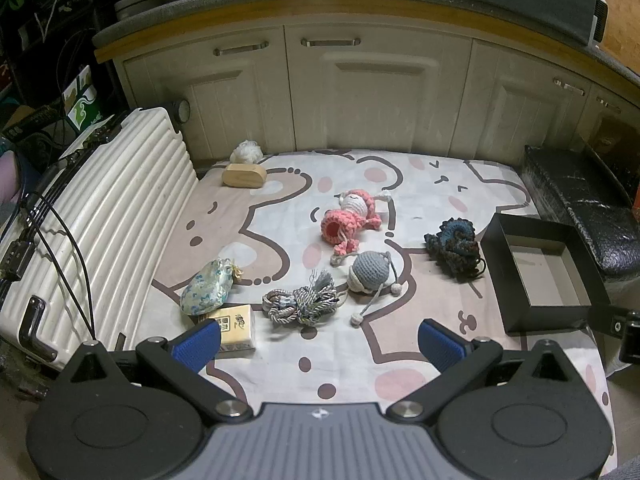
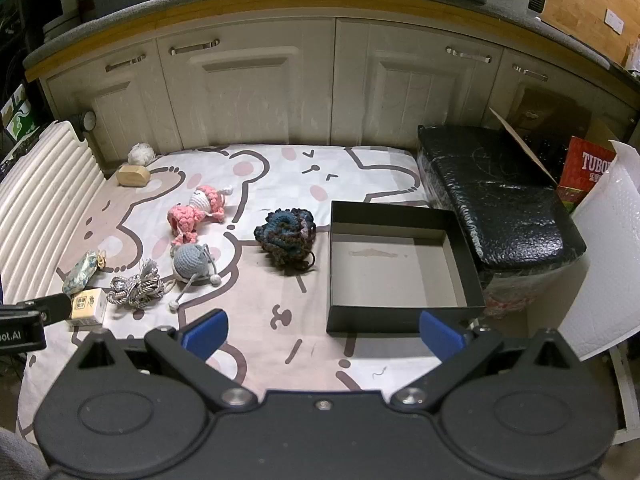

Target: Organize objects

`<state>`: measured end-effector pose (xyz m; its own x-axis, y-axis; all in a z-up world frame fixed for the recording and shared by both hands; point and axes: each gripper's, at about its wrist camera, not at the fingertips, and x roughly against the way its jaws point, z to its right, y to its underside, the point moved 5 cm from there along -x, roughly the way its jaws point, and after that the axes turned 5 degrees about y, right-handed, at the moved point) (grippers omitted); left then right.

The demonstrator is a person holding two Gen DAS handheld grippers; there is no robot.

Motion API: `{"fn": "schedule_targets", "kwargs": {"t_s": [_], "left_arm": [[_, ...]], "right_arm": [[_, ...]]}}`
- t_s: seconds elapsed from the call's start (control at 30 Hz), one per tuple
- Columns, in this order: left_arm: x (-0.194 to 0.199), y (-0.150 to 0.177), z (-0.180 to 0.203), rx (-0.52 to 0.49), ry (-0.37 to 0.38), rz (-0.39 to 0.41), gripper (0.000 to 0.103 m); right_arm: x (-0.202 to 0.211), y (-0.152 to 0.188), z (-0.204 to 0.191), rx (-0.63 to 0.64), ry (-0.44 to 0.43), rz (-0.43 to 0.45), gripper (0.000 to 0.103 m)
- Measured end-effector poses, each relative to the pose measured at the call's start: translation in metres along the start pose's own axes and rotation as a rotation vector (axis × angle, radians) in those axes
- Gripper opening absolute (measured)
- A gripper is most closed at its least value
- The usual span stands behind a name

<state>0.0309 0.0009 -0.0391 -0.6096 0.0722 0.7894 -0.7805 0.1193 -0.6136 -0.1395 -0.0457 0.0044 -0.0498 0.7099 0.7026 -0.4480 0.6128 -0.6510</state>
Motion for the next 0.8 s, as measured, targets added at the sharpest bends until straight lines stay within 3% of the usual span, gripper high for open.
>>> {"fn": "schedule_targets", "kwargs": {"t_s": [0.8], "left_arm": [[0.0000,0.0001,0.0013,-0.015,0.026,-0.002,0.103]], "right_arm": [[-0.0005,-0.0016,-0.0024,0.009,0.015,0.007,0.103]]}}
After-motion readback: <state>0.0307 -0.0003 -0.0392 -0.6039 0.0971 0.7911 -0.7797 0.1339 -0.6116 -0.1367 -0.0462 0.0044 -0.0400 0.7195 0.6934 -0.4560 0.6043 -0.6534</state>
